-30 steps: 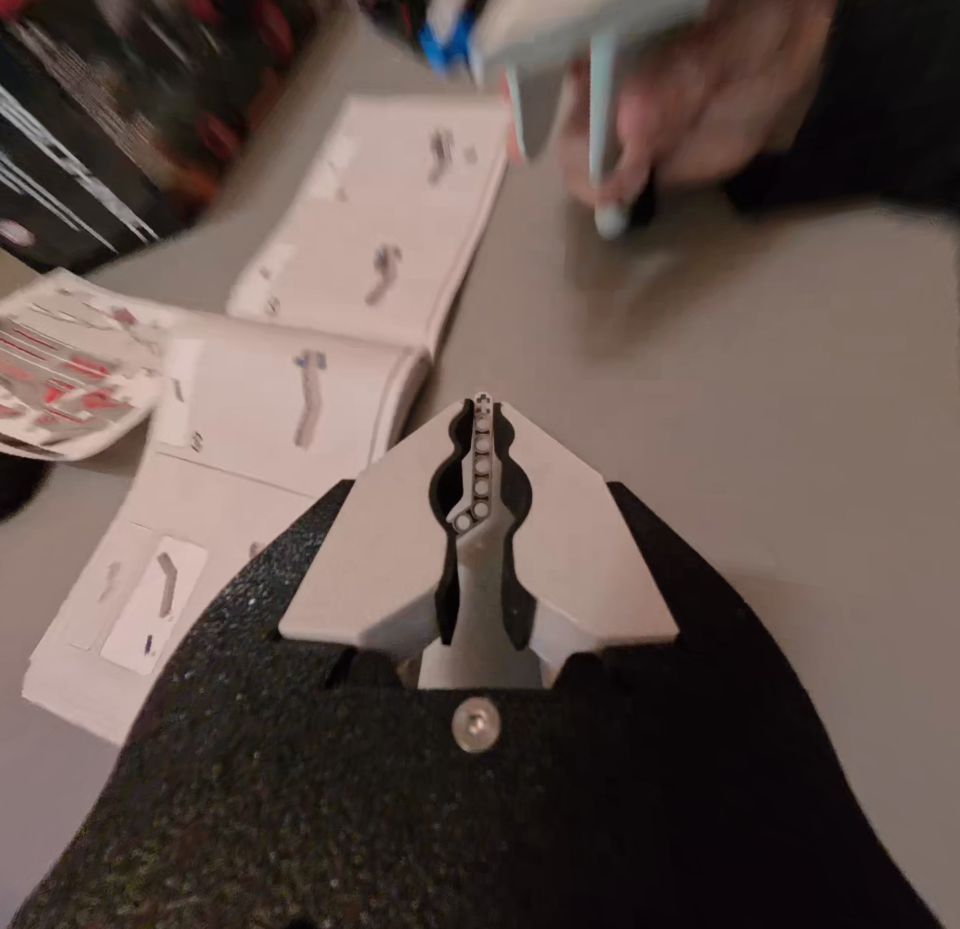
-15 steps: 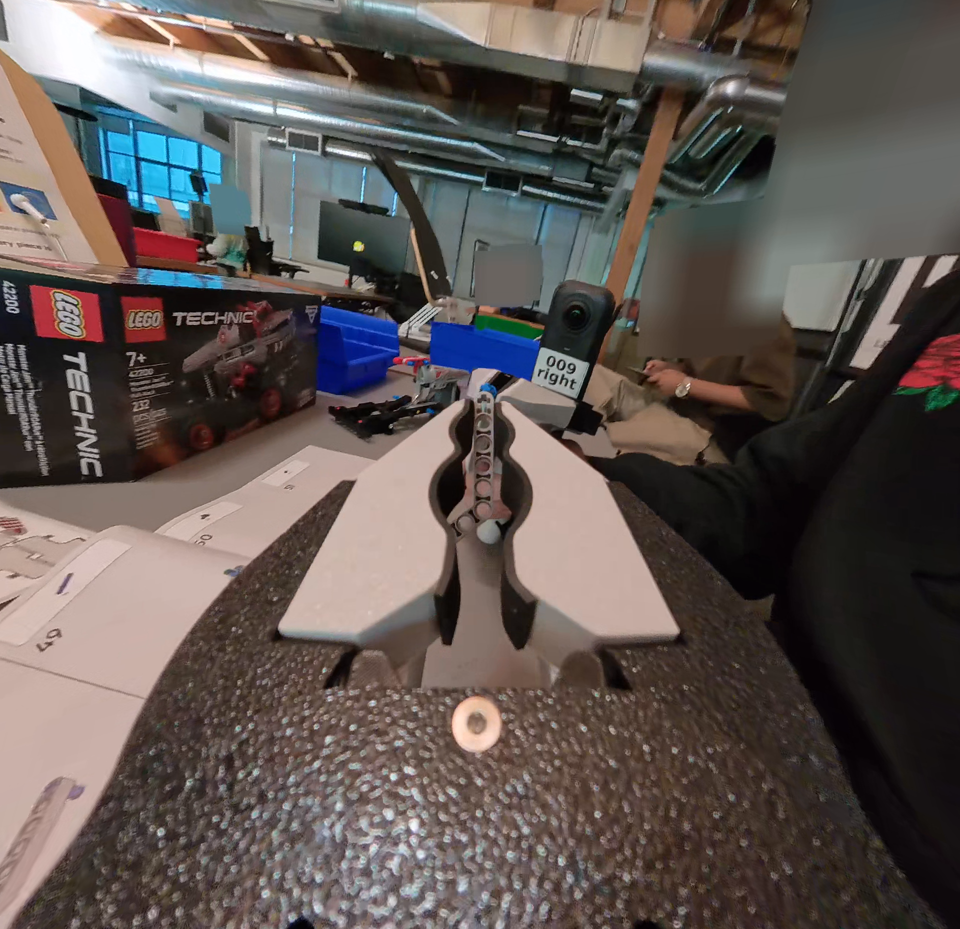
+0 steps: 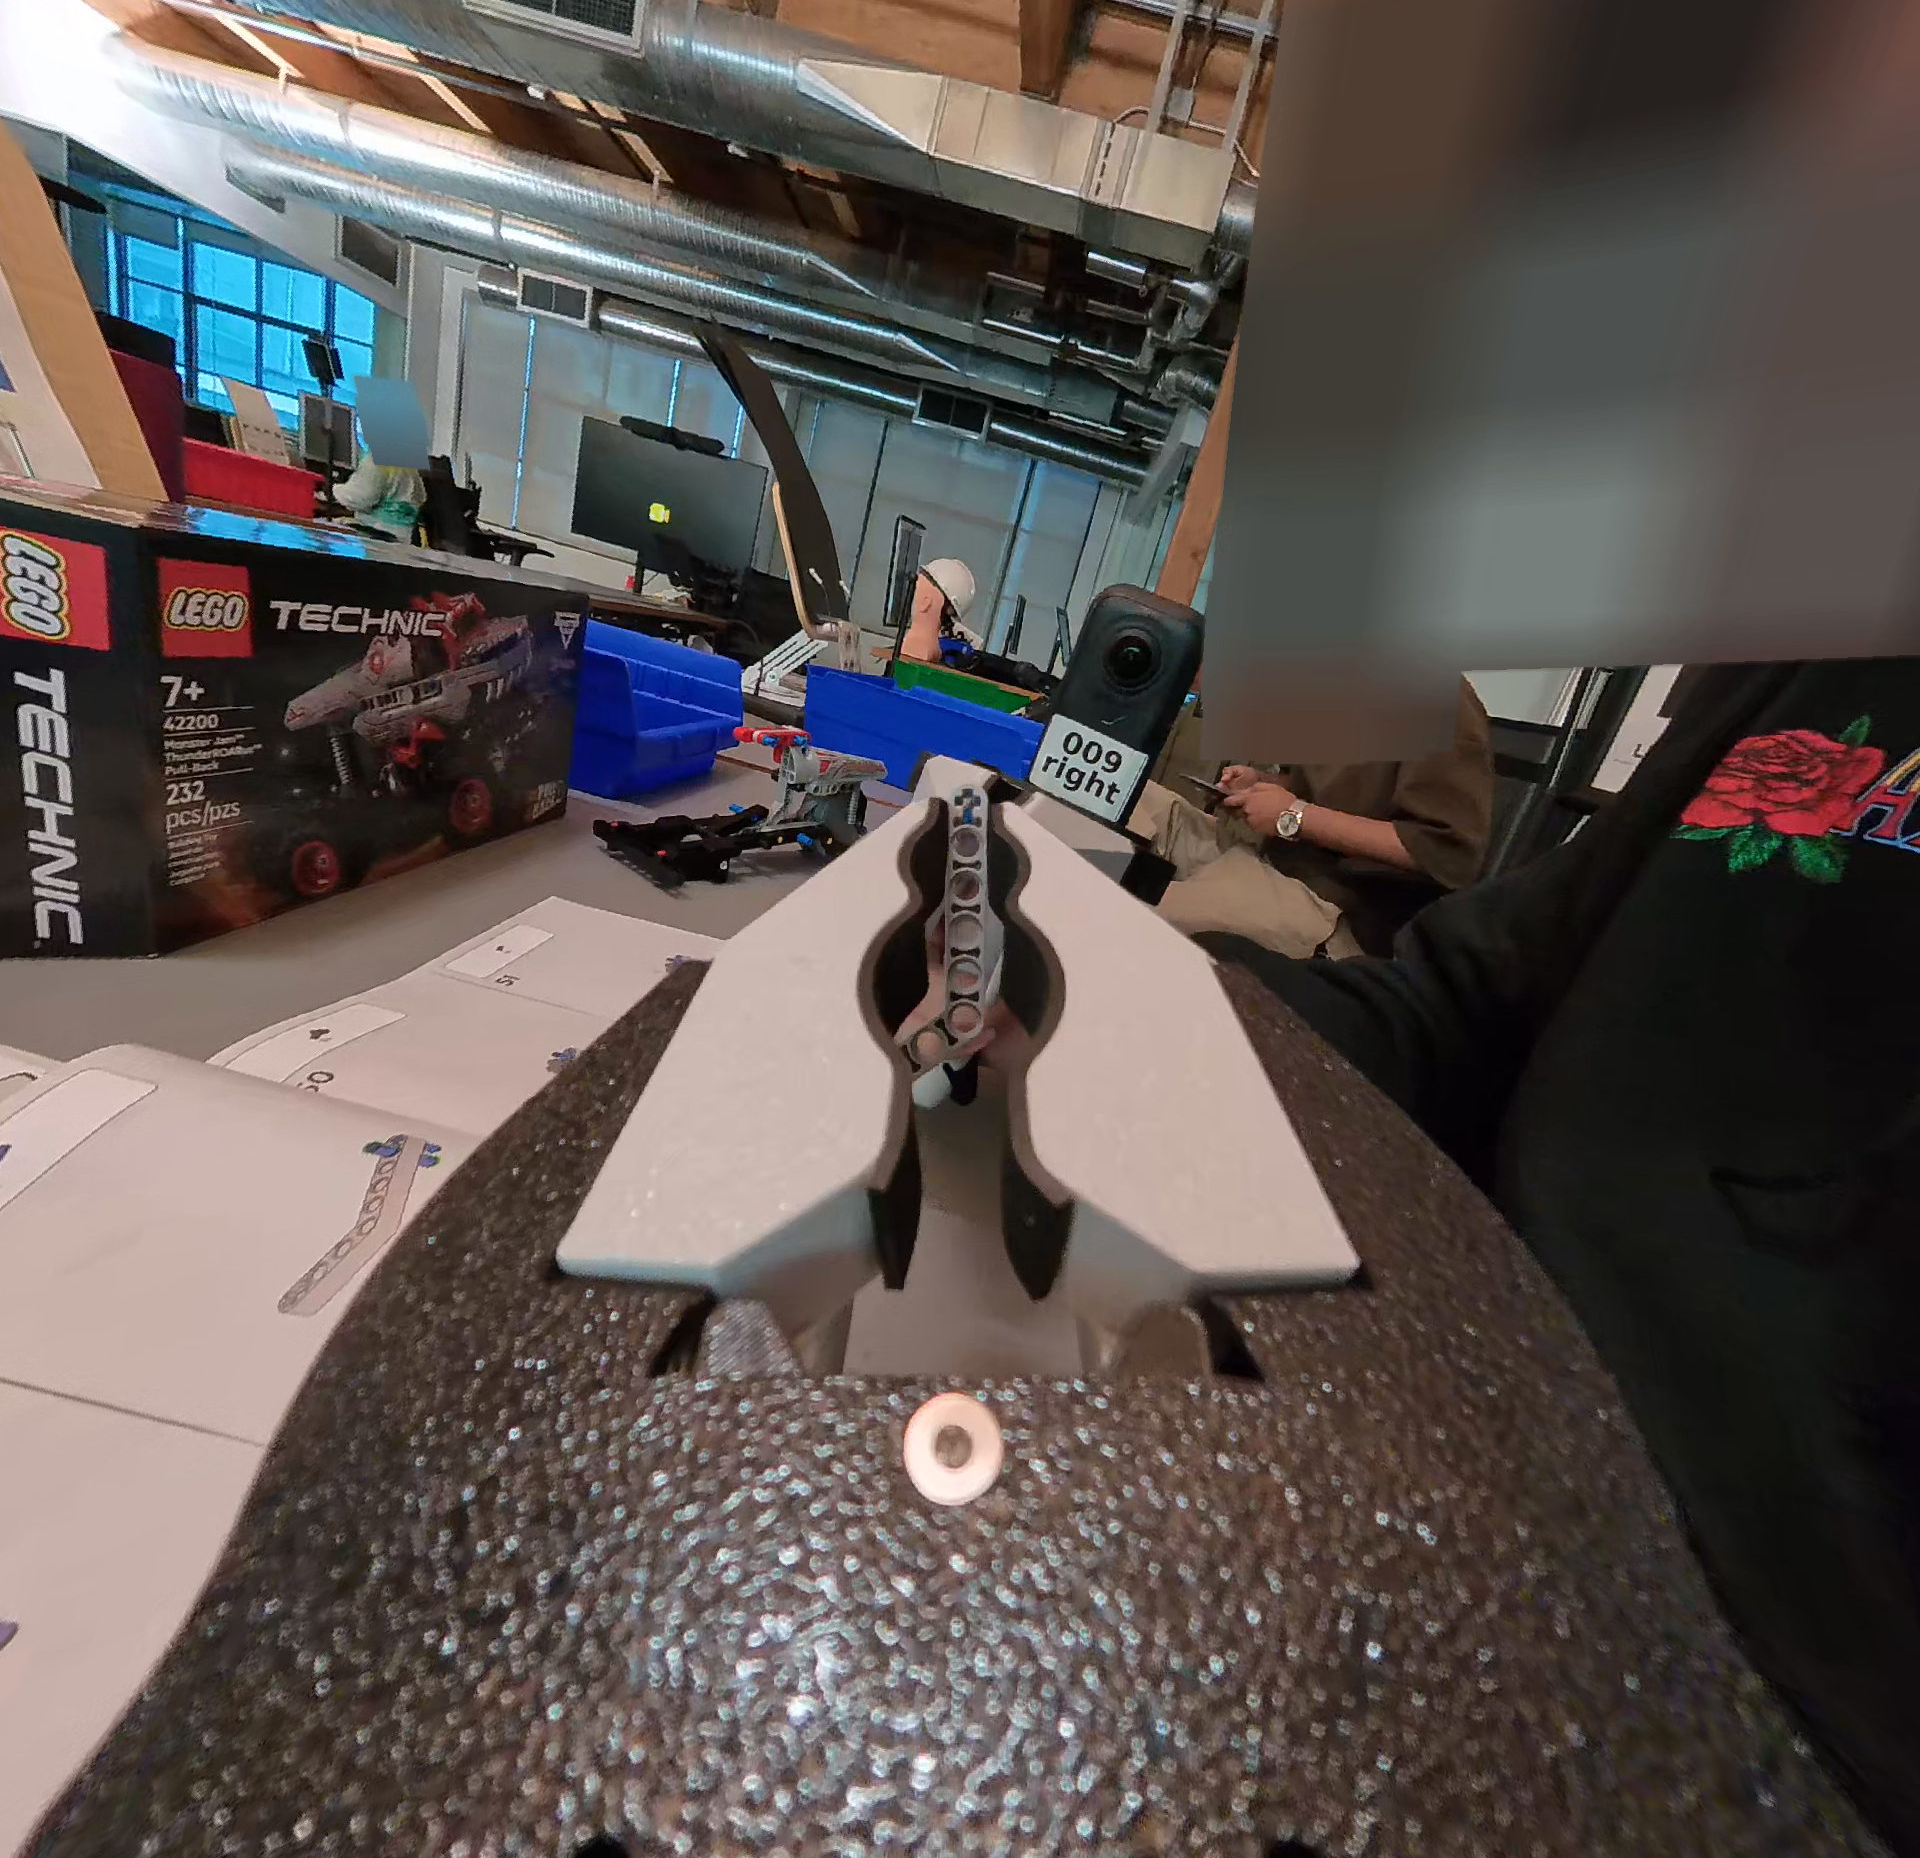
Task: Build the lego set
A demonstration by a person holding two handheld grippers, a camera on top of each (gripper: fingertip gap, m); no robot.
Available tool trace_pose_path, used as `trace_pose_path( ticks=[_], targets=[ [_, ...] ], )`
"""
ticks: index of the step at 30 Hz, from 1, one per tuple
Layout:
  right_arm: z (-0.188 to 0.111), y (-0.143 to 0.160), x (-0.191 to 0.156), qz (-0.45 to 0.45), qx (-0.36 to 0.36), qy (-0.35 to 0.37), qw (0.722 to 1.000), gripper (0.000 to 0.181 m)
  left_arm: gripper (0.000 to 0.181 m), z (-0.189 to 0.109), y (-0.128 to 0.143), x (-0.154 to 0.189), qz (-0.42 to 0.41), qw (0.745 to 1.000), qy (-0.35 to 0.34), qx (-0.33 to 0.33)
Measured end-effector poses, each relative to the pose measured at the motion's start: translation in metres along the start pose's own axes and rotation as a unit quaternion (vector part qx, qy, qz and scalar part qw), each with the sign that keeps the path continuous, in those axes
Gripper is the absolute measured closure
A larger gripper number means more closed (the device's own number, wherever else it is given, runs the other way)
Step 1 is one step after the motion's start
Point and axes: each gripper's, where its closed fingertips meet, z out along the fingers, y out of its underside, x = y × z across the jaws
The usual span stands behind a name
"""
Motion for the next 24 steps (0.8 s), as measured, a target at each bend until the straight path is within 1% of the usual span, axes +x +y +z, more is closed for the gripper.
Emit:
trace_pose_path(
  ticks=[7, 11, 14, 17, 18, 20, 22, 24],
  targets=[
    [0.000, 0.001, 0.000, 0.014, -0.003, -0.004, 1.000, 0.178, 0.176, 0.000, 0.001, 0.000, 0.004, 1.000, -0.001, -0.005],
    [-0.001, 0.007, 0.003, -0.023, -0.027, 0.011, 0.999, 0.178, 0.176, 0.000, 0.006, -0.004, -0.003, 1.000, -0.013, -0.027],
    [-0.001, 0.012, 0.006, -0.074, -0.051, 0.030, 0.995, 0.178, 0.176, -0.001, 0.010, -0.009, -0.046, 0.998, -0.020, -0.045],
    [-0.001, 0.015, 0.005, -0.098, -0.061, 0.031, 0.993, 0.178, 0.176, -0.002, 0.012, -0.010, -0.091, 0.995, -0.014, -0.046],
    [-0.001, 0.015, 0.005, -0.092, -0.062, 0.028, 0.993, 0.178, 0.176, -0.002, 0.012, -0.010, -0.106, 0.993, -0.010, -0.044],
    [-0.001, 0.012, 0.003, -0.038, -0.045, 0.008, 0.998, 0.177, 0.176, -0.003, 0.011, -0.007, -0.124, 0.992, 0.004, -0.037],
    [-0.001, 0.009, 0.001, 0.006, -0.030, -0.008, 1.000, 0.178, 0.176, -0.002, 0.008, -0.005, -0.114, 0.993, 0.013, -0.029],
    [0.000, 0.010, 0.002, 0.025, -0.029, -0.010, 0.999, 0.178, 0.176, -0.002, 0.008, -0.006, -0.094, 0.995, 0.005, -0.032]
  ],
)
